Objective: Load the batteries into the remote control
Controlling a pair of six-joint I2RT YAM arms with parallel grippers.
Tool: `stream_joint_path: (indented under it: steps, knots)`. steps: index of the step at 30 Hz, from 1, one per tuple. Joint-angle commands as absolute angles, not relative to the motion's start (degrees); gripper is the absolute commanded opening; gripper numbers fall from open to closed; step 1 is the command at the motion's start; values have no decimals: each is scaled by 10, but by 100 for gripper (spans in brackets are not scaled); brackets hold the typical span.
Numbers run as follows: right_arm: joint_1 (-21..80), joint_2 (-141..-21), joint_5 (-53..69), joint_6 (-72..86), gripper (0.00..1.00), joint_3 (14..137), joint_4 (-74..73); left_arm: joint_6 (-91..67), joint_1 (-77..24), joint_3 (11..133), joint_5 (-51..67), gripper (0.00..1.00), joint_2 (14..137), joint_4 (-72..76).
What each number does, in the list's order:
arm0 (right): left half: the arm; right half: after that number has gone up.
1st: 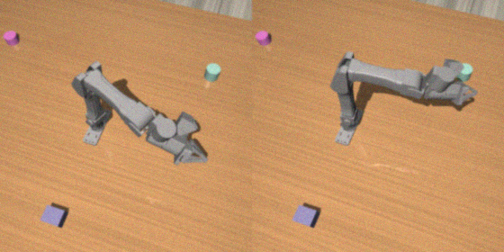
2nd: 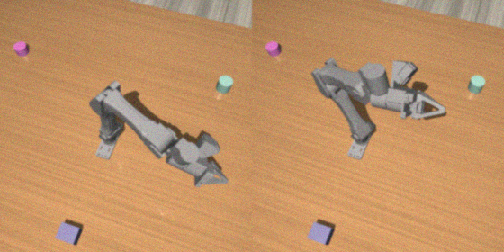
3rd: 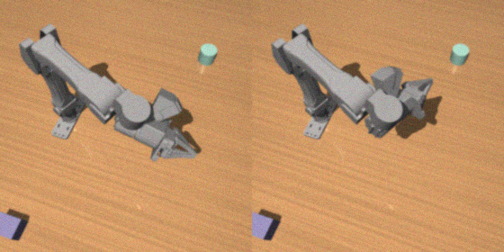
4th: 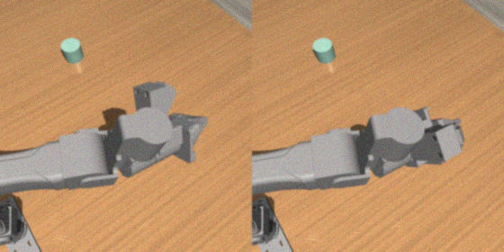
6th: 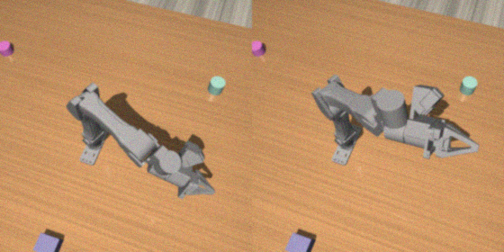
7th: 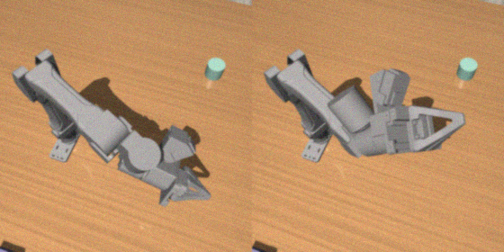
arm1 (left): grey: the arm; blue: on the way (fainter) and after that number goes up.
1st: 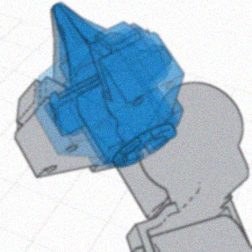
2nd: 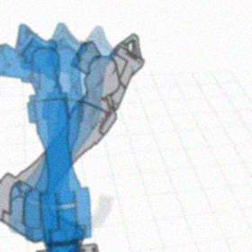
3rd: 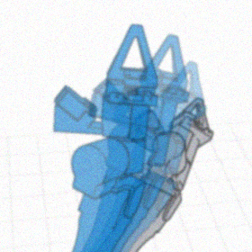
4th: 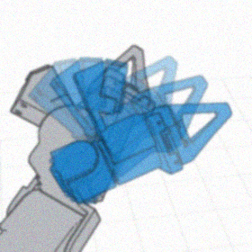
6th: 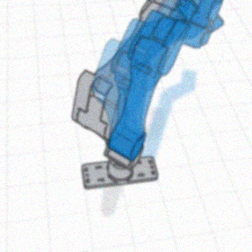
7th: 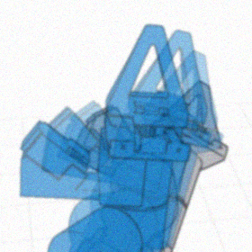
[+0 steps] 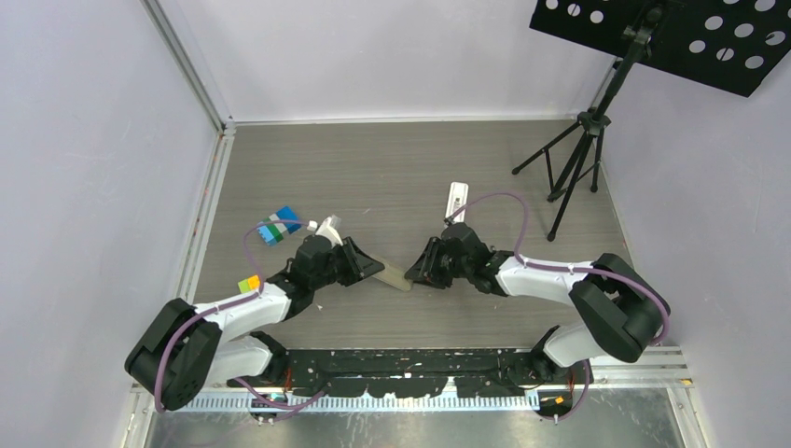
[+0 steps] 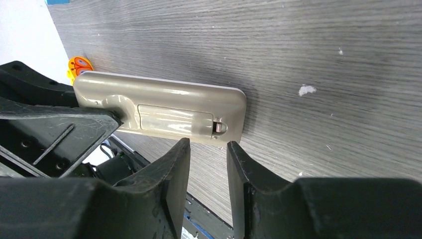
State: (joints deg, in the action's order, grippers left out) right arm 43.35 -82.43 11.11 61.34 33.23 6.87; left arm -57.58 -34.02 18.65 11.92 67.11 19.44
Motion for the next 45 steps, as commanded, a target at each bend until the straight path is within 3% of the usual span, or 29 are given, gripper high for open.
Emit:
stream_joint_path:
  steps: [1, 26, 45]
  knots:
    - [435, -830, 90, 597, 37, 361, 99, -535, -343, 180, 89, 0, 687, 107]
    - [439, -895, 114, 644, 41, 348, 141, -547, -343, 179, 102, 0, 687, 116]
    - [438, -912, 92, 658, 53, 370, 105, -552, -343, 179, 109, 0, 686, 121]
